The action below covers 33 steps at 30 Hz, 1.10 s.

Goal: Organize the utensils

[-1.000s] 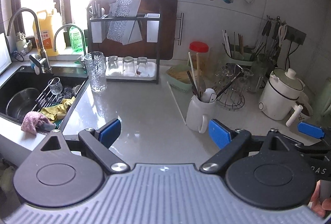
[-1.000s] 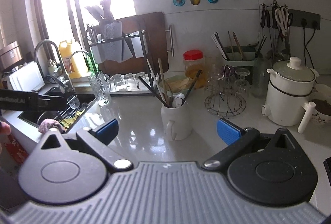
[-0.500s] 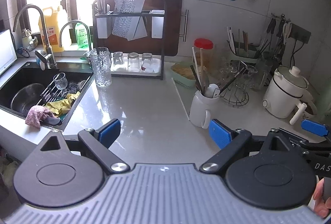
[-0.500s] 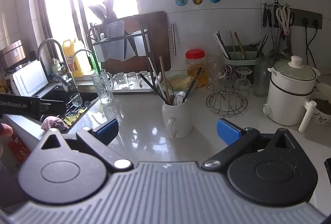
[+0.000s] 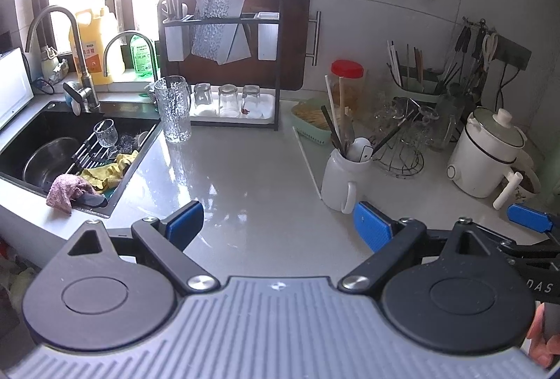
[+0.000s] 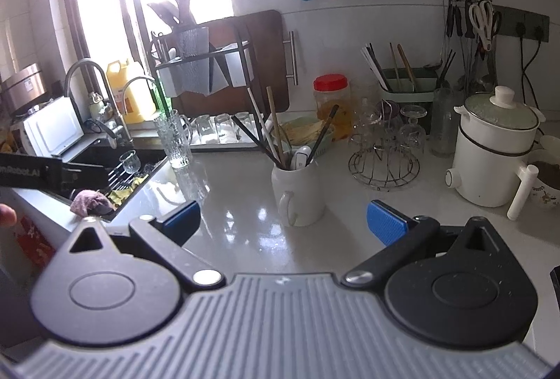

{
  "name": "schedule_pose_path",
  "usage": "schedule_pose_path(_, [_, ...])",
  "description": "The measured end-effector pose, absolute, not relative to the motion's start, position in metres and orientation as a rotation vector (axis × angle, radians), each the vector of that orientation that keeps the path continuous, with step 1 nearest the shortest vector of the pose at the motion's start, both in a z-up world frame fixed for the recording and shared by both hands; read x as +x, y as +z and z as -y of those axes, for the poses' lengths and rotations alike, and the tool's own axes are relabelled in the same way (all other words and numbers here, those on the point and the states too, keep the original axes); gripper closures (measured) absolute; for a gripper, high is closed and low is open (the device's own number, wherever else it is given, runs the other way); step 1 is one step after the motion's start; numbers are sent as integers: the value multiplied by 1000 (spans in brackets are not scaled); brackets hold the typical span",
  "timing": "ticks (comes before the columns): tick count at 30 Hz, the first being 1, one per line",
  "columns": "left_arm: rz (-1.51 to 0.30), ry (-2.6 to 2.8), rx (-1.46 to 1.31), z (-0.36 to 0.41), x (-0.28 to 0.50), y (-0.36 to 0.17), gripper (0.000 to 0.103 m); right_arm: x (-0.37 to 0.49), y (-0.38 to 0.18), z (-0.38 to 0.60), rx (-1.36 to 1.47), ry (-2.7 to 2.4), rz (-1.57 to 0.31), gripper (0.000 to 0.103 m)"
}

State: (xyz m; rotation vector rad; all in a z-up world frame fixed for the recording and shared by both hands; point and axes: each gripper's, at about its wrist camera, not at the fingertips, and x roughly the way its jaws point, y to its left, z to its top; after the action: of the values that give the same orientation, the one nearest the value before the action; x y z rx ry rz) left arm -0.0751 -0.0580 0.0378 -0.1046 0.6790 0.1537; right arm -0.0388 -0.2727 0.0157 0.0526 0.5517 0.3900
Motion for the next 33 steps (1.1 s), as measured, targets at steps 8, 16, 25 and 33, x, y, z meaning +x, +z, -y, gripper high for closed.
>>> schedule_pose_path(8, [-684,183,-113,58,-75,41,8,-33,19,271,50,412,-548,0])
schedule_pose_path(16, [-688,192,-106,53,-70,42,8,-28,16,267,51,413,-554,0])
schedule_pose_path(25, [-701,196,-109,48,-67,34,8,-26,17,260,25,418,-547,0])
schedule_pose_path(33, [-698,193,-117,51,-71,31,8,-28,13,258,33,417,-553,0])
